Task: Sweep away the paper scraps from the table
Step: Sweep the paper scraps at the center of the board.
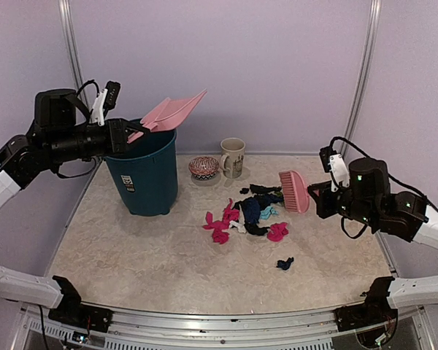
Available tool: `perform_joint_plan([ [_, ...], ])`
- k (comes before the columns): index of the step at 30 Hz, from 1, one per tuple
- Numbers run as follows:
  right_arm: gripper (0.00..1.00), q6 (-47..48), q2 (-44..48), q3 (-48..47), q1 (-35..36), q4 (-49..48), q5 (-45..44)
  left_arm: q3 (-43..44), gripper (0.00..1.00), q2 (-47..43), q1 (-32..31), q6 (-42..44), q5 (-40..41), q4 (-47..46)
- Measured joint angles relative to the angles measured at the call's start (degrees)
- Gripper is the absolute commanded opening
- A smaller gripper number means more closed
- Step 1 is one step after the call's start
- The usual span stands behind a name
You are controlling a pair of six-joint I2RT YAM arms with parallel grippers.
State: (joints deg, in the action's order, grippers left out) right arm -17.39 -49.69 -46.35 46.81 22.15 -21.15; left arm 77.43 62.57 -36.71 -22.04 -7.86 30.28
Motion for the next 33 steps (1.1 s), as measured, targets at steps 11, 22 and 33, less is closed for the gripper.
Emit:
perform_joint_plan([
  [11,0.00,3.2,-2.5,-0.9,0.0,-5.4,0.2,-5.7,0.00,0.3,-0.9,7.4,5.2,-2.3],
  [22,0.00,26.0,-15.3,-0.9,-1.5,-19.6,-4.4,-10.3,0.00,0.1,-1.0,10.7,7.2,-5.2],
  [33,0.00,55.8,-33.3,-2.0,-8.5,-32.3,-6.1,-11.1,0.00,-1.0,-0.1,12.0,9.6,-5.6],
])
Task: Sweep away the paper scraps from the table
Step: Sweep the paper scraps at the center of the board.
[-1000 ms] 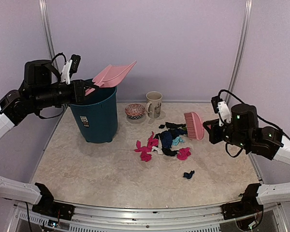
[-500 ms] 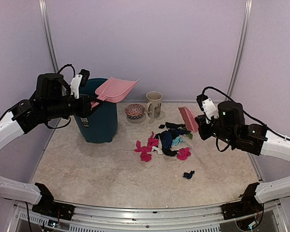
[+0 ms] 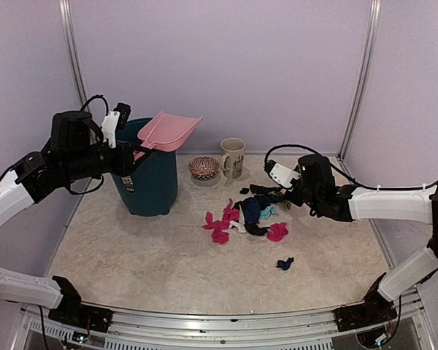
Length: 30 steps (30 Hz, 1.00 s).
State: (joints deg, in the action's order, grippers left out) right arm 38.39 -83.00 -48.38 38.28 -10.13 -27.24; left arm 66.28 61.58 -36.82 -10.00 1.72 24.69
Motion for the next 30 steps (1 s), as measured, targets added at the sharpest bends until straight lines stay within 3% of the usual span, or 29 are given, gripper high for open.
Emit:
perform_joint_plan([
  [10,0.00,9.5,-11.6,-8.5,-5.8,-2.3,2.3,-4.9,0.00,-1.1,6.4,-0.6,-3.5,-2.1],
  [30,0.00,8.0,-19.6,-14.9,-5.8,8.4,17.4,-5.8,0.00,-3.1,7.1,-0.9,-3.8,-2.9],
])
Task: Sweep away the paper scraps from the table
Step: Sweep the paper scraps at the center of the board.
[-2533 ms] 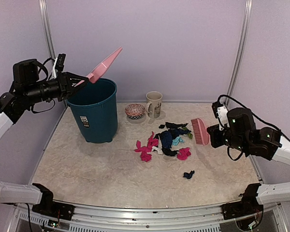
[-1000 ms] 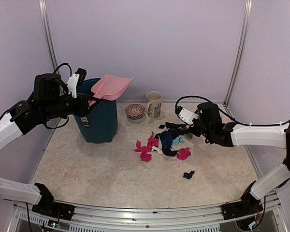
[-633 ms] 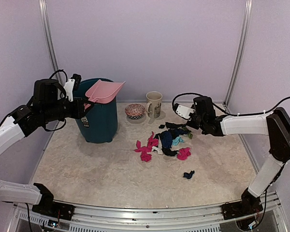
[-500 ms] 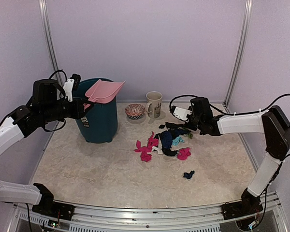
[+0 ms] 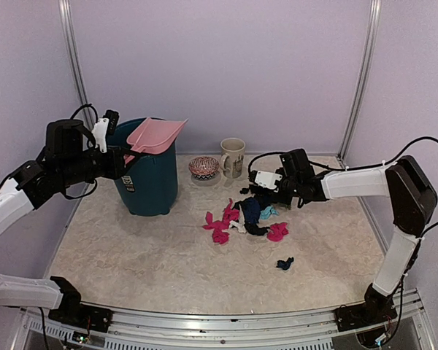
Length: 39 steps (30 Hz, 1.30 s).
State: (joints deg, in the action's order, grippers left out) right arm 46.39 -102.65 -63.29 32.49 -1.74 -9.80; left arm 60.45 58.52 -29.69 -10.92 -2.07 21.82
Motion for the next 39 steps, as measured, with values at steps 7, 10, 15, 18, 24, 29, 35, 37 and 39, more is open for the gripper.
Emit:
perform_joint_plan([
  [7,0.00,0.5,0.9,0.8,0.7,2.1,3.7,-0.1,0.00,0.0,0.0,0.0,0.3,0.0],
  [10,0.00,0.6,3.4,2.9,1.7,2.8,4.7,-0.1,0.00,0.0,0.0,0.0,0.6,0.0],
  [15,0.00,0.5,8.6,6.7,4.6,5.1,5.7,-0.1,0.00,0.0,0.0,0.0,0.8,0.0],
  [18,0.00,0.0,11.2,8.3,6.8,7.3,6.0,-0.1,0.00,0.0,0.0,0.0,0.8,0.0],
  [24,0.00,-1.7,17.8,9.8,10.5,12.8,5.4,-0.1,0.00,0.0,0.0,0.0,0.8,0.0],
  [29,0.00,-2.0,23.2,9.6,11.4,14.2,0.5,-0.1,0.00,0.0,0.0,0.0,0.8,0.0],
  [35,0.00,0.7,21.4,7.6,11.4,9.2,-6.0,-0.1,0.00,0.0,0.0,0.0,0.8,0.0],
  [37,0.00,1.8,18.5,6.0,11.4,6.5,-7.1,-0.1,0.00,0.0,0.1,0.0,0.9,0.0],
  [39,0.00,2.8,14.8,4.0,11.4,4.0,-7.4,-0.1,0.00,0.0,0.1,0.0,1.0,0.0],
])
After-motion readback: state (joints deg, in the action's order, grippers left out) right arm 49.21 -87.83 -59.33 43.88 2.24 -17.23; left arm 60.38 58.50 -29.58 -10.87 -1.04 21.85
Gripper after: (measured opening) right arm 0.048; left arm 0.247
